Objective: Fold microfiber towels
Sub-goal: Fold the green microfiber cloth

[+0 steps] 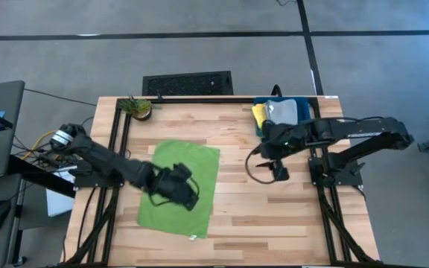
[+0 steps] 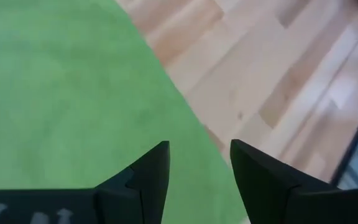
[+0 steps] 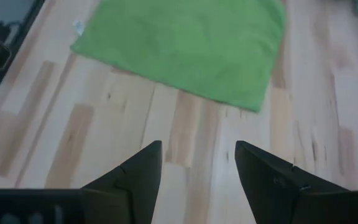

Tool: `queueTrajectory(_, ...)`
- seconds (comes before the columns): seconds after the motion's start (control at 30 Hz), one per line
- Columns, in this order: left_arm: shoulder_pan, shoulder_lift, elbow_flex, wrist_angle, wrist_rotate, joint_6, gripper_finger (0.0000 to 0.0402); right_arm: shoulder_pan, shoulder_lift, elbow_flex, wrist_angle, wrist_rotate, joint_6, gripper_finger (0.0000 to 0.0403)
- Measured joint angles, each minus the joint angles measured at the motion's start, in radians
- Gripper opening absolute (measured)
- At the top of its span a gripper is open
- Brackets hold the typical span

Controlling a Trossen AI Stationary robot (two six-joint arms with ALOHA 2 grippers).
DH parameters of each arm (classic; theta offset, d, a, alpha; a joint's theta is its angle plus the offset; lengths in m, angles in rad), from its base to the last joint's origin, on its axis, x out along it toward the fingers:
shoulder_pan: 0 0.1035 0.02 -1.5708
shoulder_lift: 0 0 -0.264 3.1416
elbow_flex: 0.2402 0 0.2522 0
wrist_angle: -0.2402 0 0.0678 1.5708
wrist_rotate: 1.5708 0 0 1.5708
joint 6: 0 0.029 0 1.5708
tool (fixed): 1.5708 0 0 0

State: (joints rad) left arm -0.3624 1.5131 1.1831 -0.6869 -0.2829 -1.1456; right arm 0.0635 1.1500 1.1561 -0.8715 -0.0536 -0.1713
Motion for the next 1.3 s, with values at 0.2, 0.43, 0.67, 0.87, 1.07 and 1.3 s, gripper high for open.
queueTrajectory(0.2,-0.177,0.005,0.001,-0.104,-0.040,-0.294,0.0163,0.048,0.110,0.002,0.155,0.000,-0.117,0.0228)
queueTrajectory(0.43,-0.330,0.006,0.000,-0.260,-0.034,-0.595,0.0163,0.108,0.228,0.000,0.327,0.000,-0.177,0.0228)
queueTrajectory(0.67,-0.444,0.006,0.000,-0.434,0.085,-0.747,0.0163,0.142,0.361,0.002,0.499,0.000,-0.156,0.0228)
queueTrajectory(0.87,-0.536,0.006,-0.007,-0.458,0.137,-0.670,0.0163,0.144,0.498,0.004,0.606,0.000,-0.126,0.0228)
queueTrajectory(1.07,-0.631,0.007,-0.055,-0.439,0.139,-0.610,0.0163,0.169,0.631,0.063,0.634,0.003,-0.074,0.0228)
queueTrajectory(1.3,-0.709,0.007,-0.149,-0.386,0.141,-0.715,0.0163,0.230,0.807,0.187,0.638,-0.001,-0.073,0.0228)
